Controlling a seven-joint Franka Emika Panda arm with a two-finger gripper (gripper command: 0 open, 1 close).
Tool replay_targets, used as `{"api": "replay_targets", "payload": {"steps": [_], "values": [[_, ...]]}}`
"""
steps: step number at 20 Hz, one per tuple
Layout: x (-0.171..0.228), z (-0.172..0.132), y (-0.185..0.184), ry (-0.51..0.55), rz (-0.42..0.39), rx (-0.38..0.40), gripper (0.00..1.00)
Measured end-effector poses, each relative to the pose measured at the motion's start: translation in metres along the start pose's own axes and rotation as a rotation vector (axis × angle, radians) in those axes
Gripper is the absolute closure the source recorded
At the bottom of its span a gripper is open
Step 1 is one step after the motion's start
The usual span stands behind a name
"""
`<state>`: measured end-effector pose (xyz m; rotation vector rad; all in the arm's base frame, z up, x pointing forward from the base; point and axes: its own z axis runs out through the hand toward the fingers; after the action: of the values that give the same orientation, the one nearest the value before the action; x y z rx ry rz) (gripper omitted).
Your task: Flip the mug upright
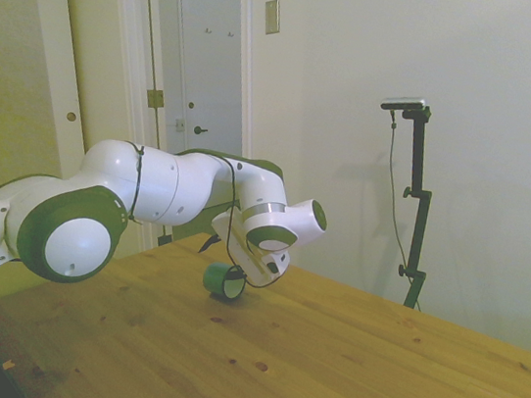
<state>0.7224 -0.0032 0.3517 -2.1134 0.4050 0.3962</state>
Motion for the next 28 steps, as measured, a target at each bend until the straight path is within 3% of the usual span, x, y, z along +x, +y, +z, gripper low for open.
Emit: {"api": "replay_targets", "payload": {"steps": [1, 2, 21, 28], "values": [[-0.001, 0.002, -0.001, -0.007, -0.002, 0.001, 0.00], [-0.001, 0.002, -0.001, -0.009, -0.002, 0.001, 1.00], [0.006, 0.005, 0.007, -0.009, 0.013, 0.013, 1.00], [0.012, -0.009, 0.016, 0.015, 0.022, 0.014, 1.00]]}}
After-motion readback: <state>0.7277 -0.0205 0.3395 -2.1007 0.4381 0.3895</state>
